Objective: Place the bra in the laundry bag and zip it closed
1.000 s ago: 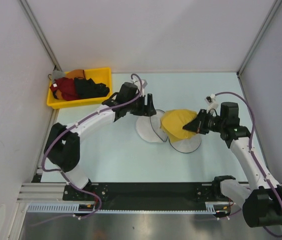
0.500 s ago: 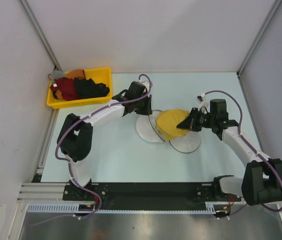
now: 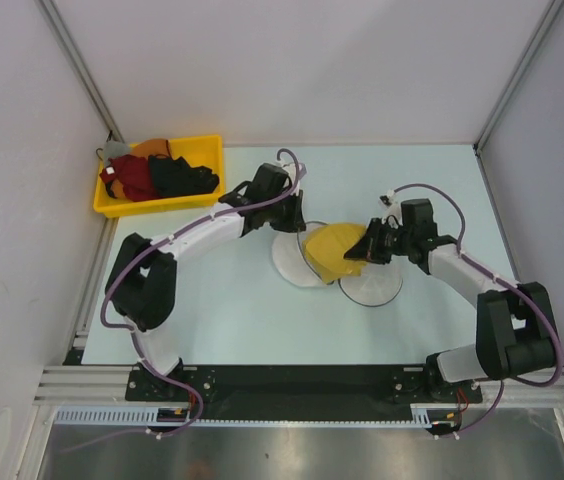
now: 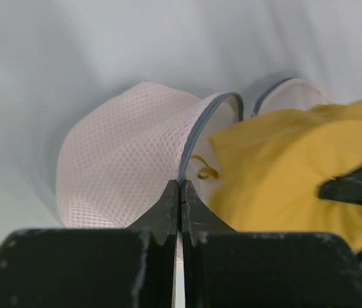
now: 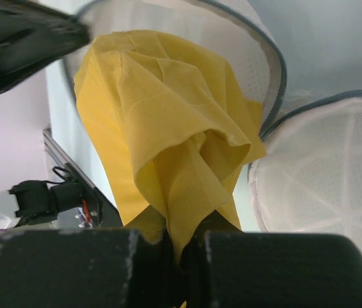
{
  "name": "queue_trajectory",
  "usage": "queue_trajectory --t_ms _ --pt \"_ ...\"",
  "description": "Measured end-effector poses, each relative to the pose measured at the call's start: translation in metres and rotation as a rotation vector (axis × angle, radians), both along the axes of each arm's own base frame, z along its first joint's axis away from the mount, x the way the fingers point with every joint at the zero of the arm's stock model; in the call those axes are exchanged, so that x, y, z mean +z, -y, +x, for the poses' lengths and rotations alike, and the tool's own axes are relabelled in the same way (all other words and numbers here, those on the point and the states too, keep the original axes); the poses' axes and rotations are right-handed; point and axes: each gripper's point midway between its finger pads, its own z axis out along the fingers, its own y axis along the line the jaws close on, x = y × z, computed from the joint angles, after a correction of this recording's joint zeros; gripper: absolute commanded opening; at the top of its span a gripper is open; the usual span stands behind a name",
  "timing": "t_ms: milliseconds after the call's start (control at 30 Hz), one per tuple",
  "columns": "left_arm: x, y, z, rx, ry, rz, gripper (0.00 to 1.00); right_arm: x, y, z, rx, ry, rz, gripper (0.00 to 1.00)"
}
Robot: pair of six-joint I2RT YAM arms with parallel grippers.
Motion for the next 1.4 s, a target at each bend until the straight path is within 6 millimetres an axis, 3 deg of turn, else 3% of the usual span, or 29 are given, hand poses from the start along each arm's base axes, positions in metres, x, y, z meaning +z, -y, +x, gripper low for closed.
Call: queue_trajectory --t_ms 233,467,500,533,633,700,833,933,1033,1100,1167,1400 --pt "0.025 0.009 -0.021 -0.028 0.019 -0.069 0.0 -0.034 -0.016 0.002 0.015 -0.064 -0.064 0.0" --pt "0.029 0.031 -0.042 -0.073 0.001 -0.119 0.02 -0.033 -0.041 0.023 -0.011 -0.066 0.051 0.0" --pt "0.028 0.032 -0.044 -0.077 -0.002 -0.123 0.06 -0.033 -0.043 0.025 -0.016 -0.067 0.065 0.0" --pt "0.026 0.033 -0.046 -0.078 -0.007 -0.126 0.23 -0.033 -0.046 0.028 -0.017 -0.069 0.089 0.0" --pt "0.02 0.033 -0.05 -0.074 -0.026 -0.127 0.56 -0.035 -0.051 0.033 -0.02 -0.076 0.131 0.0" --pt "0.02 0.028 -0.049 -0.062 -0.029 -0.131 0.61 -0.038 -0.053 0.035 -0.021 -0.087 0.152 0.0" --pt "0.03 0.001 -0.039 0.009 -0.011 -0.149 0.56 -0.041 -0.056 0.035 -0.014 -0.097 0.179 0.0" --pt "0.039 -0.038 -0.023 0.12 0.025 -0.162 0.42 -0.041 -0.058 0.035 -0.009 -0.097 0.194 0.0" --pt "0.037 -0.071 -0.005 0.236 0.047 -0.157 0.37 -0.037 -0.06 0.035 0.001 -0.084 0.206 0.0" --pt "0.026 -0.082 -0.001 0.278 0.039 -0.146 0.33 -0.036 -0.061 0.035 0.006 -0.079 0.211 0.0" --pt "0.003 -0.091 -0.001 0.314 -0.002 -0.114 0.3 -0.035 -0.062 0.035 0.011 -0.08 0.217 0.0" --pt "-0.066 -0.093 -0.001 0.339 -0.129 -0.023 0.25 -0.039 -0.068 0.032 0.025 -0.09 0.224 0.0"
